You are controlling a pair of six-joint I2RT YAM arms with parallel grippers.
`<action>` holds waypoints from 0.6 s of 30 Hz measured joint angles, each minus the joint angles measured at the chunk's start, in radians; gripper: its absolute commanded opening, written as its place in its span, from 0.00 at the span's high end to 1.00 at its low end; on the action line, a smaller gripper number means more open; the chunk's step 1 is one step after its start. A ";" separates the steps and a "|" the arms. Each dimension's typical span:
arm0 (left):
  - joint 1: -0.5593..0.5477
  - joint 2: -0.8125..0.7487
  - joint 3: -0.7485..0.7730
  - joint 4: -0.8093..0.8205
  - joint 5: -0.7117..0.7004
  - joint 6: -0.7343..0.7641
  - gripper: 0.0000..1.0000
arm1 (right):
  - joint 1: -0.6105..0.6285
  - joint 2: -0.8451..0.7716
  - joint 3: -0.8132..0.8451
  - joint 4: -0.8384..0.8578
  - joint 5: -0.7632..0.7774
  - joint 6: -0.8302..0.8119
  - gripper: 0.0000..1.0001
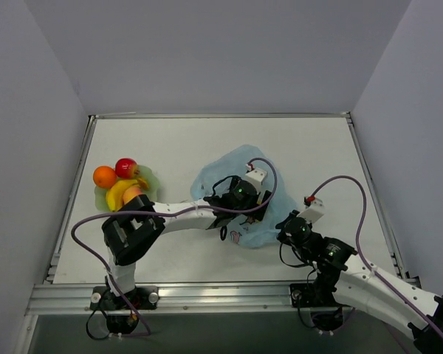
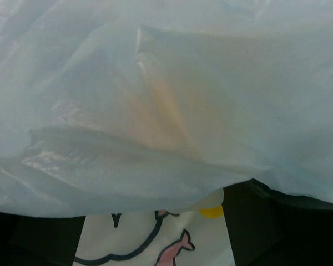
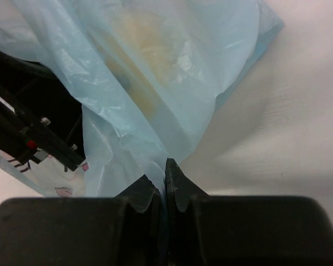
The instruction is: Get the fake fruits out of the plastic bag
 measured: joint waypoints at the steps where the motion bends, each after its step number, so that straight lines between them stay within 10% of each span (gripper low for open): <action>1: 0.000 0.007 0.007 0.010 -0.018 0.003 0.11 | 0.000 0.009 0.010 -0.001 0.007 -0.003 1.00; 18: 0.113 0.290 0.261 0.133 -0.097 0.068 0.06 | -0.014 0.127 0.077 0.069 0.013 -0.114 1.00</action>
